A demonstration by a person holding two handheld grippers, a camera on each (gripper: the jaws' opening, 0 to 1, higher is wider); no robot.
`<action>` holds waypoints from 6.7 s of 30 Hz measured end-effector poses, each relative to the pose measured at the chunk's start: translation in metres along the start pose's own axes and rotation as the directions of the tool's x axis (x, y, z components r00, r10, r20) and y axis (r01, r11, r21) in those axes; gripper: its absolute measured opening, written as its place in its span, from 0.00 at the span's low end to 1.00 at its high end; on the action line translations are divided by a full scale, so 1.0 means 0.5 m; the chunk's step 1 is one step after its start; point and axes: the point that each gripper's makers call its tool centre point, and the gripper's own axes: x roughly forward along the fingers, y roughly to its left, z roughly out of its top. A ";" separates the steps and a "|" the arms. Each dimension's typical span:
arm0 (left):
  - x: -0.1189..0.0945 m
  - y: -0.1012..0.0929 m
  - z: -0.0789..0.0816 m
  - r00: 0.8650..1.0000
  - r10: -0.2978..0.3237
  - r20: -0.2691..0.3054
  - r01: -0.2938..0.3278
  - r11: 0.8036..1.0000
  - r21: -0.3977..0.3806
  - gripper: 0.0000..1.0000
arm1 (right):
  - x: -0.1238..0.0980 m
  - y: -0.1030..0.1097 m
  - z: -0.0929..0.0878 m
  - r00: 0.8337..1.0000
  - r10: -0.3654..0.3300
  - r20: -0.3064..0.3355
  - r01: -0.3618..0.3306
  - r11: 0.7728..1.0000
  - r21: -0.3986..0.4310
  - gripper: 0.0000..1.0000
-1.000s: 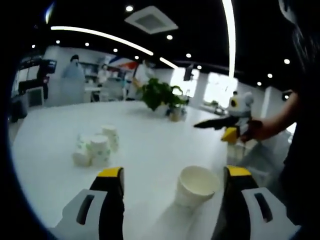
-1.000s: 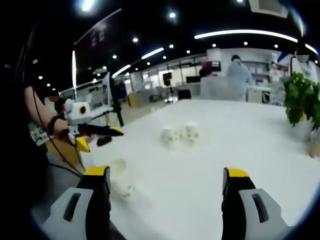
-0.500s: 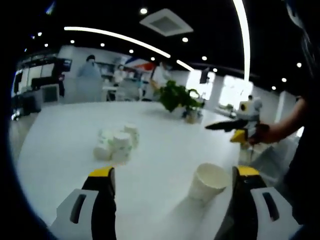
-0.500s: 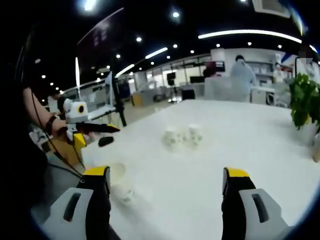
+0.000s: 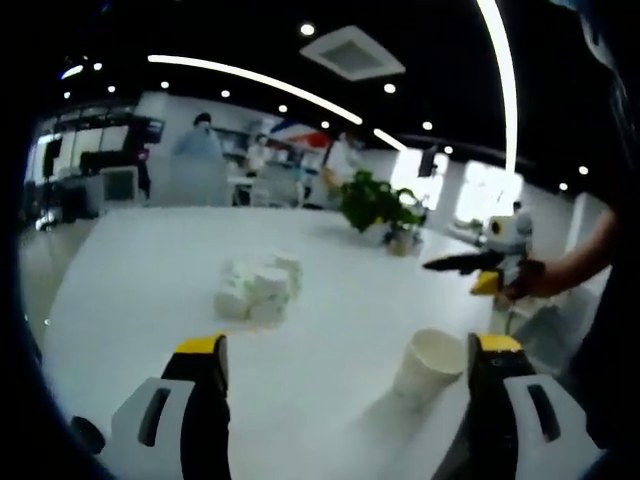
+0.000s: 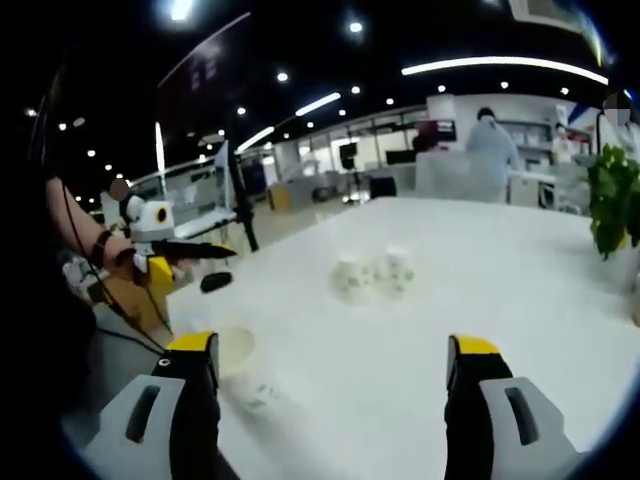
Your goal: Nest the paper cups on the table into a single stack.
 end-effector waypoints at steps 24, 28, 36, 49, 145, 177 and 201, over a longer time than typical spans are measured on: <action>0.026 0.019 -0.032 0.999 0.022 -0.040 -0.023 0.999 -0.033 0.98 | 0.280 -0.036 0.103 0.979 0.178 -0.100 -0.195 0.961 -0.194 0.86; 0.037 0.016 -0.027 1.000 0.016 -0.024 -0.017 0.999 -0.029 0.98 | 0.324 -0.031 0.101 0.969 0.210 -0.134 -0.236 0.945 -0.226 0.82; 0.052 0.025 -0.035 0.999 0.012 -0.040 -0.013 0.999 -0.040 0.98 | 0.412 -0.042 0.075 0.947 0.241 -0.211 -0.291 0.922 -0.256 0.74; 0.050 0.029 -0.034 1.000 0.019 -0.018 -0.020 0.998 -0.056 0.98 | 0.478 -0.042 0.037 0.928 0.254 -0.271 -0.323 0.912 -0.251 0.59; 0.012 -0.175 0.014 0.972 -0.233 -0.025 0.225 0.958 -0.180 0.82 | 0.095 0.232 0.156 0.890 0.450 0.072 -0.432 0.884 -0.177 0.34; 0.003 -0.212 0.056 0.941 -0.336 0.046 0.338 0.916 -0.215 0.40 | 0.066 0.251 0.088 0.825 0.552 0.122 -0.556 0.831 0.006 0.34; -0.025 -0.245 0.065 0.905 -0.422 0.044 0.423 0.888 -0.183 0.03 | 0.048 0.276 0.045 0.805 0.582 0.117 -0.589 0.808 0.032 0.29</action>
